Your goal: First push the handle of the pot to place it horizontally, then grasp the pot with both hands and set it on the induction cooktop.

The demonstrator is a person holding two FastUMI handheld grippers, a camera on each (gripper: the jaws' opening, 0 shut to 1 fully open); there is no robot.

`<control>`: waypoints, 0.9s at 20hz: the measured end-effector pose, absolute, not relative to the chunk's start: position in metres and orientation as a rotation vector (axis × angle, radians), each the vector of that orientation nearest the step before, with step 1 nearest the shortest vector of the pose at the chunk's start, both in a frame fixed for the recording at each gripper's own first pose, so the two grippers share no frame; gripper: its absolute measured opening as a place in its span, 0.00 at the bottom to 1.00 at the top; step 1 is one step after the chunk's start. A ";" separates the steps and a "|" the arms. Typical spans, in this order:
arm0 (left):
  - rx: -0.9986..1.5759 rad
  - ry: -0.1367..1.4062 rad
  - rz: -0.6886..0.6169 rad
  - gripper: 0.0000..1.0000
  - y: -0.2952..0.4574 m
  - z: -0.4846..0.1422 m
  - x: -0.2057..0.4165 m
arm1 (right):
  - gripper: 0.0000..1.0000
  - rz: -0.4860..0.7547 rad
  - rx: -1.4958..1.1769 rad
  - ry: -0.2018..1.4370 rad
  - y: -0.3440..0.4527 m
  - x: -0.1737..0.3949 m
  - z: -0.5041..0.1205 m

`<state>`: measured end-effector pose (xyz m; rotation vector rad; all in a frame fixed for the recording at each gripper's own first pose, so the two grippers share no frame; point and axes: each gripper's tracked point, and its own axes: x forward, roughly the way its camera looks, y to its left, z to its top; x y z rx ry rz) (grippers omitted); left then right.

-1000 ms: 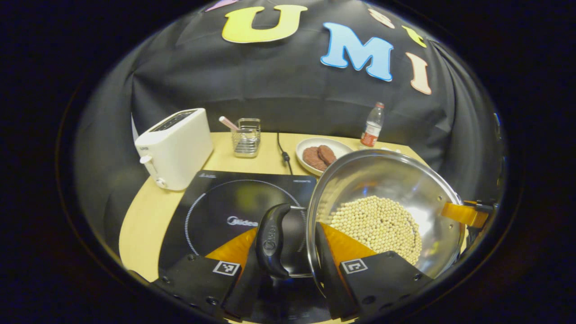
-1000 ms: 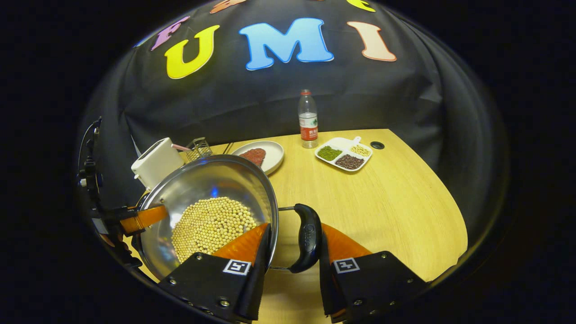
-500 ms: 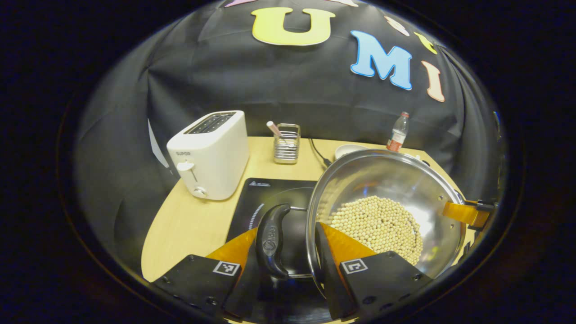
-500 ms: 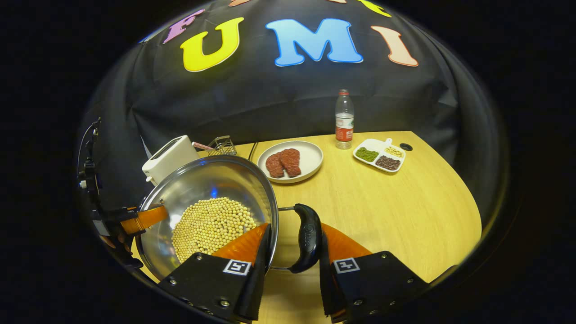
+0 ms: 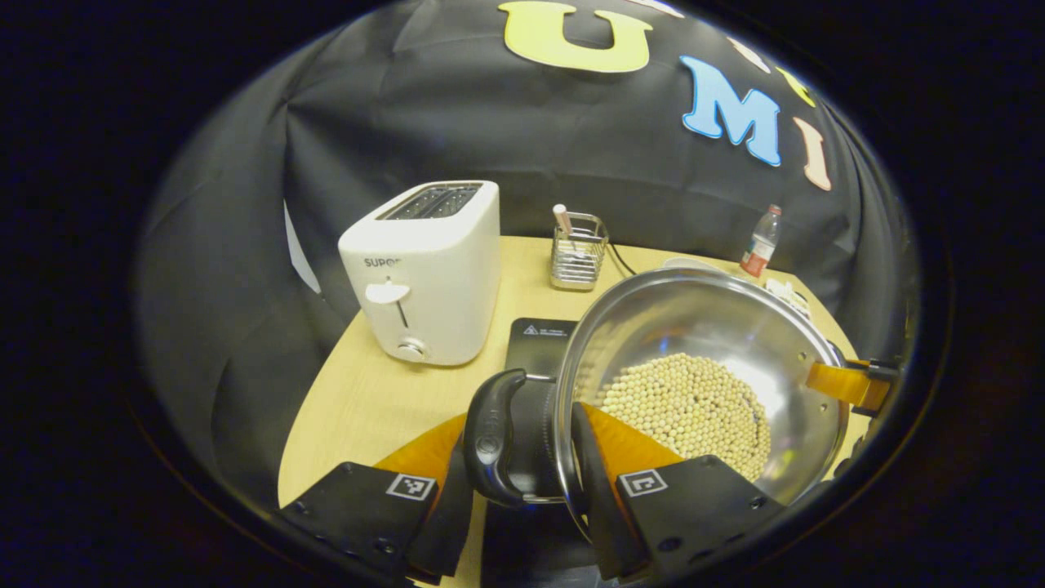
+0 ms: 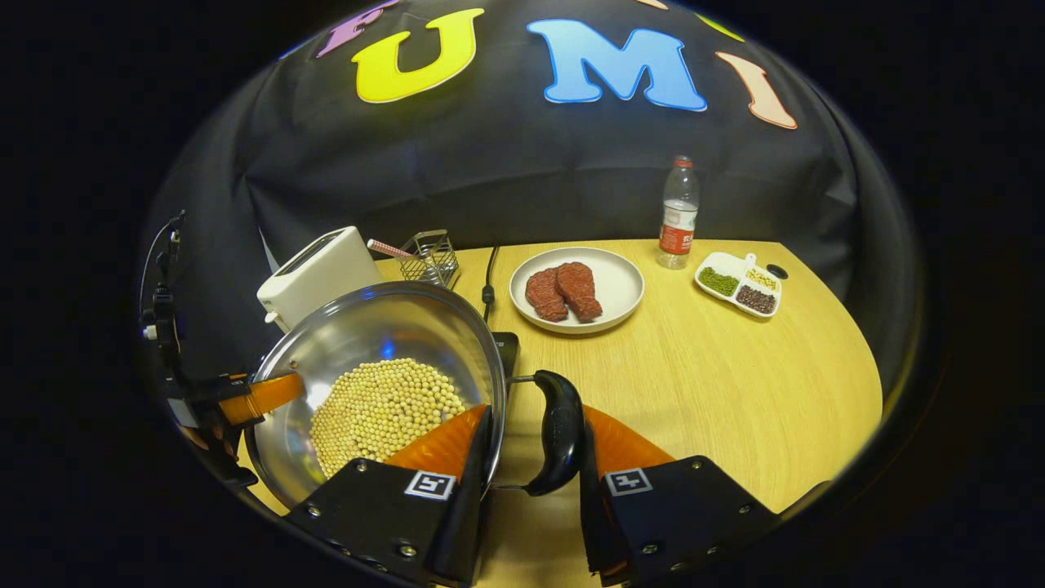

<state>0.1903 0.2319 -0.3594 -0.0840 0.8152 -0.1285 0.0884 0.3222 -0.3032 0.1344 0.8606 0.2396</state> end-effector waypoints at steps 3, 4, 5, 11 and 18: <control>-0.083 0.808 -0.130 0.68 0.240 -0.362 0.201 | 0.52 0.230 0.165 0.873 0.329 0.092 -0.306; -0.083 0.807 -0.133 0.64 0.242 -0.362 0.200 | 0.52 0.226 0.173 0.876 0.329 0.091 -0.306; -0.091 0.808 -0.128 0.64 0.243 -0.363 0.200 | 0.46 0.234 0.180 0.874 0.330 0.092 -0.306; 0.026 0.551 0.013 0.97 0.264 -0.299 0.216 | 0.98 0.214 0.240 0.723 0.306 0.106 -0.257; -0.056 0.335 0.040 0.97 0.210 -0.184 0.183 | 0.98 0.164 0.153 0.472 0.201 0.093 -0.180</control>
